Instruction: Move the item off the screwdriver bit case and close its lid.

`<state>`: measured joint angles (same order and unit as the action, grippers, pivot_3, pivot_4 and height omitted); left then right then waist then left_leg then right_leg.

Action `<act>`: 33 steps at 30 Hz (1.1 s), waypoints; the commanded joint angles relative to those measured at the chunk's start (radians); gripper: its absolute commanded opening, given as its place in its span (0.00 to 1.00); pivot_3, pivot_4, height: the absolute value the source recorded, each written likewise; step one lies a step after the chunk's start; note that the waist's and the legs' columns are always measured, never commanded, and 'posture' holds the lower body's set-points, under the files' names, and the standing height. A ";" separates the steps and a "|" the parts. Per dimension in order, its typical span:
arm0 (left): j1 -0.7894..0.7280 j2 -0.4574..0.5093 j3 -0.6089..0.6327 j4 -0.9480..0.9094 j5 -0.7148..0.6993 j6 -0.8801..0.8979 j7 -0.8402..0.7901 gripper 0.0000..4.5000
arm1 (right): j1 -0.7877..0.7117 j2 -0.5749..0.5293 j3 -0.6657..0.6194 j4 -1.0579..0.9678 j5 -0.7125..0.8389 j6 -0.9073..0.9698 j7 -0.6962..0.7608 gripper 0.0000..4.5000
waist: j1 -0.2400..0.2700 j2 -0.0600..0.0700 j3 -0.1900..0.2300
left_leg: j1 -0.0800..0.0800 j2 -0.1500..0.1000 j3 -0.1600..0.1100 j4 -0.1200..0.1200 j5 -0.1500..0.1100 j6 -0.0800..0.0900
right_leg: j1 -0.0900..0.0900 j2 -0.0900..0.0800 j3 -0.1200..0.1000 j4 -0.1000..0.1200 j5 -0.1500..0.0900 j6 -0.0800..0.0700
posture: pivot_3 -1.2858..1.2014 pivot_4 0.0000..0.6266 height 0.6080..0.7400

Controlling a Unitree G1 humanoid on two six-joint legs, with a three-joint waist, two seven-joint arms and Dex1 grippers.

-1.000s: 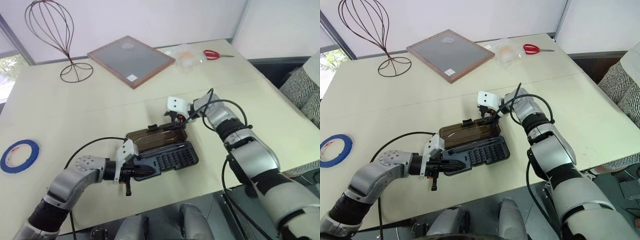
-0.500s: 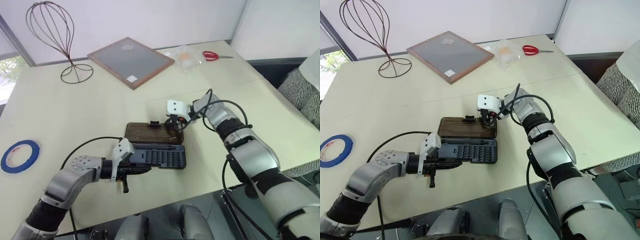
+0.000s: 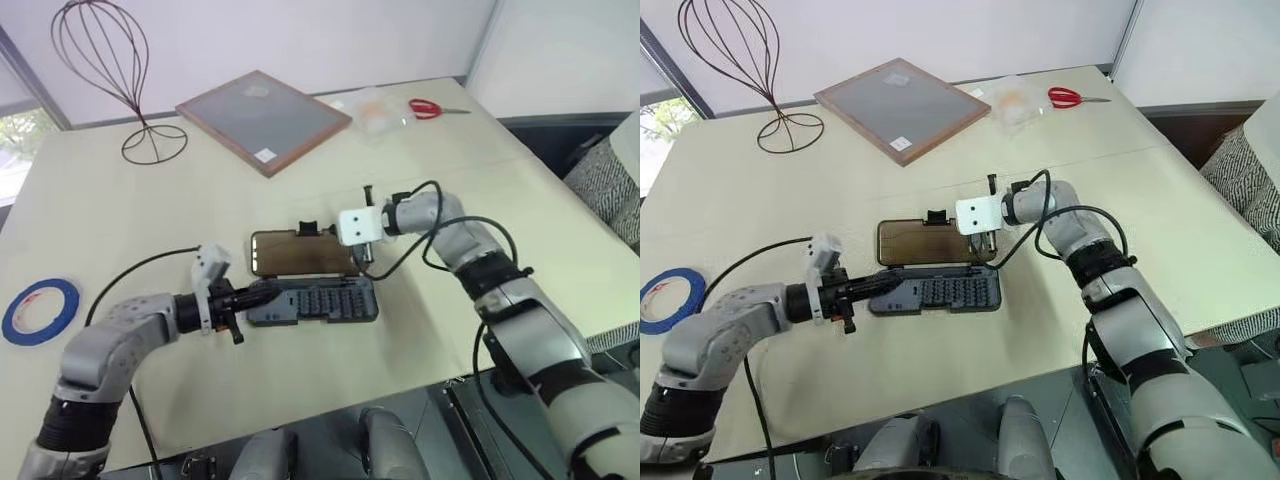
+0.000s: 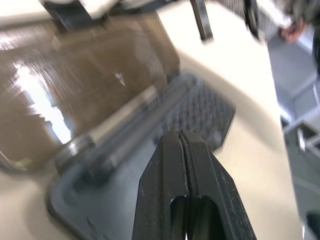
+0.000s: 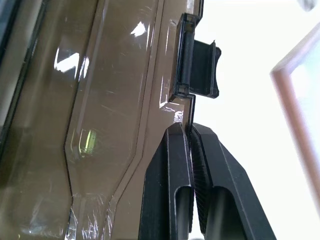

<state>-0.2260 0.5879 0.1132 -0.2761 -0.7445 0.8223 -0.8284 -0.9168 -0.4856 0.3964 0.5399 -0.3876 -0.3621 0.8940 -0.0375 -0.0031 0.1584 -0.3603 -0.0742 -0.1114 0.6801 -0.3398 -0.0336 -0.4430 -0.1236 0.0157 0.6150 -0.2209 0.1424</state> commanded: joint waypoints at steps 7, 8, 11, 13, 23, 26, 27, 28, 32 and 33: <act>-0.200 -0.044 0.177 0.158 -0.089 0.002 0.131 0.00 | 0.123 -0.039 -0.036 -0.331 -0.041 0.087 -0.093 0.02 | -0.004 0.000 0.000 | 0.000 0.000 0.001 0.000 0.000 0.000 | 0.000 0.000 0.000 0.000 0.000 0.000 | 0.52 0.24 1.00; -0.223 -0.047 0.188 0.190 -0.078 -0.011 0.147 0.00 | 0.128 -0.038 -0.035 -0.345 -0.045 0.094 -0.098 0.02 | -0.004 0.000 0.000 | 0.000 0.000 0.001 0.000 0.000 0.000 | 0.000 0.000 0.000 0.000 0.000 0.000 | 0.52 0.24 1.00; -0.273 -0.042 0.192 0.290 -0.016 -0.069 0.177 0.00 | 0.150 -0.035 -0.030 -0.390 -0.051 0.115 -0.104 0.02 | -0.004 -0.001 0.000 | 0.000 0.000 0.001 0.000 0.000 0.000 | 0.000 0.000 0.000 0.000 0.000 0.000 | 0.52 0.24 1.00; -0.286 -0.041 0.174 0.347 0.033 -0.113 0.180 0.00 | 0.164 -0.036 -0.027 -0.415 -0.052 0.126 -0.103 0.02 | -0.004 0.000 0.000 | 0.000 0.000 0.001 0.000 0.000 0.000 | 0.000 0.000 0.000 0.000 0.000 0.000 | 0.52 0.24 1.00; -0.272 -0.080 0.005 0.496 0.230 -0.294 0.077 0.00 | 0.170 -0.040 -0.029 -0.452 -0.049 0.151 -0.092 0.02 | -0.002 -0.001 0.000 | 0.000 -0.001 0.001 0.000 0.000 0.000 | 0.000 0.000 0.000 -0.001 0.000 0.000 | 0.52 0.24 1.00; -0.257 -0.081 -0.009 0.404 0.168 -0.217 0.015 0.00 | 0.161 -0.031 -0.035 -0.424 -0.024 0.182 -0.075 0.02 | -0.004 -0.001 0.000 | 0.000 -0.001 0.001 0.000 0.000 0.000 | 0.000 0.000 0.000 0.000 0.000 0.000 | 0.52 0.24 1.00; -0.248 -0.074 -0.014 0.371 0.148 -0.188 -0.005 0.00 | 0.154 -0.021 -0.043 -0.406 -0.003 0.212 -0.063 0.02 | -0.004 -0.001 0.000 | 0.000 0.000 0.001 0.000 0.000 0.000 | 0.000 0.000 0.000 -0.001 0.000 0.000 | 0.52 0.24 1.00; -0.237 -0.063 -0.021 0.345 0.139 -0.166 -0.026 0.00 | 0.142 -0.008 -0.053 -0.384 0.018 0.242 -0.056 0.02 | -0.005 -0.001 0.000 | 0.000 0.000 0.001 0.000 0.000 0.000 | 0.000 0.000 0.000 -0.001 0.000 0.000 | 0.52 0.24 1.00; -0.158 0.025 -0.070 0.259 0.146 -0.124 -0.135 0.00 | 0.073 0.023 -0.069 -0.249 0.078 0.332 -0.013 0.02 | -0.010 -0.001 0.000 | 0.001 0.000 0.001 -0.001 0.000 0.000 | 0.000 0.001 0.000 0.000 0.000 0.000 | 0.52 0.24 1.00; -0.146 0.039 -0.076 0.246 0.145 -0.118 -0.150 0.00 | 0.060 0.025 -0.068 -0.226 0.084 0.340 -0.010 0.02 | -0.009 0.000 0.000 | 0.001 0.000 0.001 -0.001 0.000 0.000 | 0.000 0.001 0.001 0.000 0.000 0.000 | 0.52 0.24 1.00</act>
<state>-0.3848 0.6020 0.0409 0.0127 -0.5921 0.6936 -0.9389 -0.8174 -0.4666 0.3642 0.2930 -0.3351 -0.0412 0.8748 -0.0463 -0.0036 0.1588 -0.3588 -0.0739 -0.1106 0.6779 -0.3398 -0.0336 -0.4432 -0.1228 0.0167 0.6146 -0.2208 0.1424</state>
